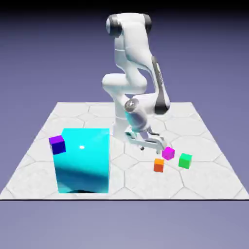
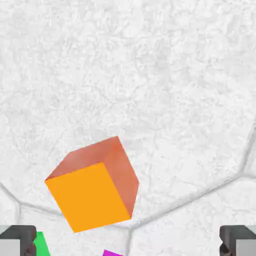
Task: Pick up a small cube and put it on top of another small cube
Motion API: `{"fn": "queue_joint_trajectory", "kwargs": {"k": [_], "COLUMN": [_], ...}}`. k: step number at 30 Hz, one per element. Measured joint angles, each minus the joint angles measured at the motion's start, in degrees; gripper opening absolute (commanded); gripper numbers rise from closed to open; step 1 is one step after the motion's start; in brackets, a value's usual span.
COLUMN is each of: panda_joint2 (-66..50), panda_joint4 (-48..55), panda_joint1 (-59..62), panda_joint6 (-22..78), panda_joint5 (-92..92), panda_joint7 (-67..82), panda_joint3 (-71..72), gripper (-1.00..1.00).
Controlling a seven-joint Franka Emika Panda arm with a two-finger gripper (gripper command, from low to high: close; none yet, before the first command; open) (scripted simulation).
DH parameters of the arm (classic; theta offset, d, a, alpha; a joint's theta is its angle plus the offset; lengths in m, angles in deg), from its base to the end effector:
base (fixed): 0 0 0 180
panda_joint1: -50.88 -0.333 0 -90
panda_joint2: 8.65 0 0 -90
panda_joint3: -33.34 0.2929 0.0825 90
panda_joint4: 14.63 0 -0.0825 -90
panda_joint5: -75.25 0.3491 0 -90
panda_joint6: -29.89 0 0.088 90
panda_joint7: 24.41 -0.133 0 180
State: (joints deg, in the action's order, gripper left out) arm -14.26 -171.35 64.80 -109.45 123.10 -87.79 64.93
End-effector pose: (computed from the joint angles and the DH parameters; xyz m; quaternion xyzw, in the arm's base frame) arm 0.3105 0.1230 0.1598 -0.6857 0.6678 0.2853 0.0499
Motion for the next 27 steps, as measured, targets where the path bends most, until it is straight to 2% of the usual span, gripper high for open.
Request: {"fn": "queue_joint_trajectory", "kwargs": {"k": [5, 11, 12, 14, 21, 23, 27], "panda_joint2": [-6.6, -19.0, -20.4, -20.4, -6.7, -6.2, -2.1], "panda_joint4": [0.7, 2.8, 3.1, 3.1, 0.9, 2.4, 5.6], "panda_joint1": [2.6, -1.8, -2.2, -2.2, 1.9, 0.6, 8.8], "panda_joint6": [6.0, -5.2, -6.5, -6.5, 5.9, 5.8, 5.1], "panda_joint5": [8.2, 13.8, 14.4, 14.4, 8.5, 9.9, 12.5], "panda_joint7": [-3.6, 1.7, 2.3, 2.4, -3.0, -2.7, -12.0], "panda_joint3": [5.4, 6.0, 6.1, 6.1, 5.7, 7.1, 6.5], "gripper": [0.00, 0.00, -1.00, -1.00, -1.00, -1.00, -1.00]}}
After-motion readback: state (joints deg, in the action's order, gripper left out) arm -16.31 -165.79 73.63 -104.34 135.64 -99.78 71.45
